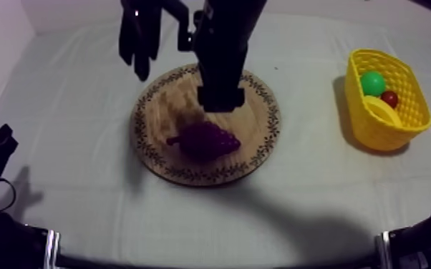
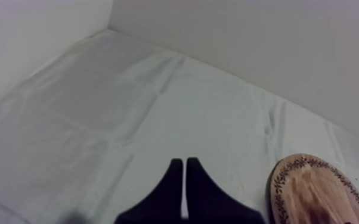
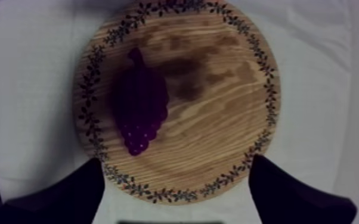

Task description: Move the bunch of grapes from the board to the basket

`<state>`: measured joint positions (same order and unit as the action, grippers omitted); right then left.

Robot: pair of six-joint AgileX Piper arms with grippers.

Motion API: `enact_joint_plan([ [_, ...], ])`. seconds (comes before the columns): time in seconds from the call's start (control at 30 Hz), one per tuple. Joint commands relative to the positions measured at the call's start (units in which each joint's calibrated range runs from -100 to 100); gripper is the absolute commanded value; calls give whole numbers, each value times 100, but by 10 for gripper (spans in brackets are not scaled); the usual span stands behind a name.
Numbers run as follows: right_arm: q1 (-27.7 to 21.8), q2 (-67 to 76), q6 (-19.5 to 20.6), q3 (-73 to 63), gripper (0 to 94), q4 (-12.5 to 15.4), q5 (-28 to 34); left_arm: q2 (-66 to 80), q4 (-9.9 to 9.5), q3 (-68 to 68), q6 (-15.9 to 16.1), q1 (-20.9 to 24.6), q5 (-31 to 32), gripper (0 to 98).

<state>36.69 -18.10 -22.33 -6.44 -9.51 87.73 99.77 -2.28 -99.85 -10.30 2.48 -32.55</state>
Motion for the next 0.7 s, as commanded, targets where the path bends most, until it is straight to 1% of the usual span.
enact_joint_plan([
  [0.0,-9,-199,10,114,795,3,-71,-3,1,-4,2,1,-3,0],
  [0.37,-35,-1085,53,401,801,2,-530,-3,1,-4,2,1,-3,0],
  [0.67,-15,-1600,60,398,797,84,-626,-3,1,-4,2,1,-3,0],
])
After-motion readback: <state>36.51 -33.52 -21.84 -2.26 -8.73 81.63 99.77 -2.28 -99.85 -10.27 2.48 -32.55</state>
